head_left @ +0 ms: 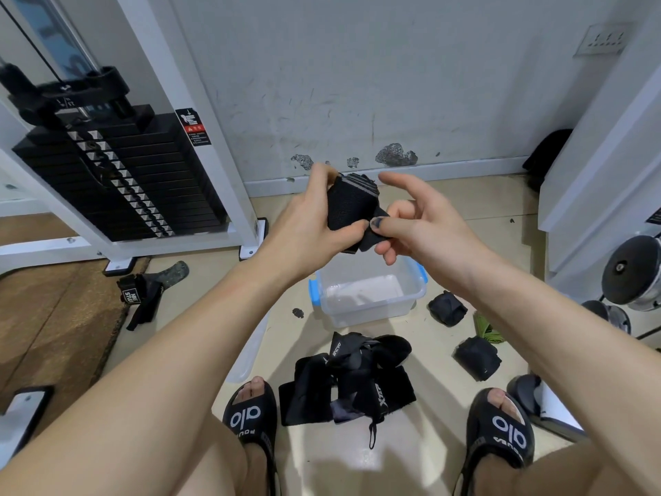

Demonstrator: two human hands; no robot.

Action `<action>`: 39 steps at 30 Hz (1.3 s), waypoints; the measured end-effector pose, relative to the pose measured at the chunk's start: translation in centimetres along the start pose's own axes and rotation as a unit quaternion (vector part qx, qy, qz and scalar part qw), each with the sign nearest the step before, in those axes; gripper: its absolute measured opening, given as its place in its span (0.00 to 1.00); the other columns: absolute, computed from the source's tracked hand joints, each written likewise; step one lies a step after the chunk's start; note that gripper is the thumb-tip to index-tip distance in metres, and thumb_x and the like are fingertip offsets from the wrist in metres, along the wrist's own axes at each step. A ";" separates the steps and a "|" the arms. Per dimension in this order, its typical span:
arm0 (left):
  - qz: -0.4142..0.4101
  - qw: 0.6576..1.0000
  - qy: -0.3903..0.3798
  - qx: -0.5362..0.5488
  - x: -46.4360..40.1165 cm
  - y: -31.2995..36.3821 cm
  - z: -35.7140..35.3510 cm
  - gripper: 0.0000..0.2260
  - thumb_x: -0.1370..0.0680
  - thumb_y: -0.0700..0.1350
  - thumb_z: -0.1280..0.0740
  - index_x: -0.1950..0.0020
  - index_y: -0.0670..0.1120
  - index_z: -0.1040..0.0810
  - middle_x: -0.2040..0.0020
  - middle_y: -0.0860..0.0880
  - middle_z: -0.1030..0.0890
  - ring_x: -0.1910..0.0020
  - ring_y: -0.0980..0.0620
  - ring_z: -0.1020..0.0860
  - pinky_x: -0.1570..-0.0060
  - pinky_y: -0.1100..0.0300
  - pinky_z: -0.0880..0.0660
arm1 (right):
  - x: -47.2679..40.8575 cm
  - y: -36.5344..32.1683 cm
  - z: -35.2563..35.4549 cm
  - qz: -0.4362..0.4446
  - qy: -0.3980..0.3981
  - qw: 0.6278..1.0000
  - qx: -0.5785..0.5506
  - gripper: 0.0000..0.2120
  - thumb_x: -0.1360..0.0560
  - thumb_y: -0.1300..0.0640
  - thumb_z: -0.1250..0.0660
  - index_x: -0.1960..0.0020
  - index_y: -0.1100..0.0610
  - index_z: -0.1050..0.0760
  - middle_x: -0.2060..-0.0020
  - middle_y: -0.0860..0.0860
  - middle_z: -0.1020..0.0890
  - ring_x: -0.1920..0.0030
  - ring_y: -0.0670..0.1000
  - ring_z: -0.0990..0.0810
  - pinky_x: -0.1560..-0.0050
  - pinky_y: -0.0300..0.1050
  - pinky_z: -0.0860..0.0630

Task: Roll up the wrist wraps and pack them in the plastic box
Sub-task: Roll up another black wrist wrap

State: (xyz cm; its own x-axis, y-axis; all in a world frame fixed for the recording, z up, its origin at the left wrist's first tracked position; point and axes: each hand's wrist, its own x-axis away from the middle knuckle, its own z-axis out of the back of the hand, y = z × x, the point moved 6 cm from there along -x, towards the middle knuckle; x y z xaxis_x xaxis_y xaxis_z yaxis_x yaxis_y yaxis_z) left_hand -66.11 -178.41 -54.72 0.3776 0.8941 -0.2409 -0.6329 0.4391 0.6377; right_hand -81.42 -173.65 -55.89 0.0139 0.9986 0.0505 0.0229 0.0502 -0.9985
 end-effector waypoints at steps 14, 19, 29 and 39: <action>-0.041 0.983 -0.181 -0.002 2.2 1.0 -1.5 0.43 0.29 0.47 0.31 0.19 0.51 0.50 0.32 0.51 0.37 0.35 0.54 0.33 0.41 0.63 0.30 | 0.6 1.0 -0.6 -0.048 0.007 0.993 -0.110 0.28 0.21 0.70 0.33 0.24 0.58 0.35 0.66 0.57 0.20 0.72 0.51 0.20 0.67 0.41 0.22; -0.077 0.987 -0.141 -0.008 2.1 1.4 -1.1 0.35 0.21 0.46 0.29 0.20 0.46 0.44 0.34 0.51 0.35 0.36 0.57 0.35 0.40 0.69 0.35 | 0.4 1.1 -0.8 -0.068 -0.014 0.986 -0.148 0.24 0.21 0.65 0.34 0.26 0.60 0.32 0.64 0.62 0.19 0.68 0.54 0.20 0.67 0.44 0.21; -0.035 0.987 -0.133 0.084 1.6 0.5 -0.6 0.21 0.16 0.49 0.38 0.24 0.48 0.35 0.38 0.49 0.25 0.40 0.54 0.27 0.41 0.56 0.26 | 0.0 1.4 -0.8 -0.044 -0.045 0.993 -0.100 0.17 0.22 0.58 0.29 0.34 0.61 0.24 0.66 0.53 0.27 0.66 0.51 0.27 0.65 0.42 0.29; -0.009 0.986 -0.106 0.128 1.9 1.2 -0.4 0.13 0.12 0.49 0.45 0.29 0.54 0.28 0.38 0.55 0.20 0.38 0.57 0.24 0.40 0.65 0.29 | -0.1 1.5 0.1 -0.009 0.057 0.998 0.026 0.13 0.22 0.46 0.29 0.43 0.52 0.23 0.68 0.49 0.25 0.69 0.51 0.24 0.69 0.45 0.28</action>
State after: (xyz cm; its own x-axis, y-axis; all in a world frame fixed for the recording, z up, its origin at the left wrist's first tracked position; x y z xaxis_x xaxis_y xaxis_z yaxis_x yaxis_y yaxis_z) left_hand -66.41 -176.13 -54.67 0.5374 0.8356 -0.1136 -0.4432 0.3945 0.8050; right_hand -81.46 -173.62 -57.43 0.1268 0.9896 0.0681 -0.0284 0.0722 -0.9970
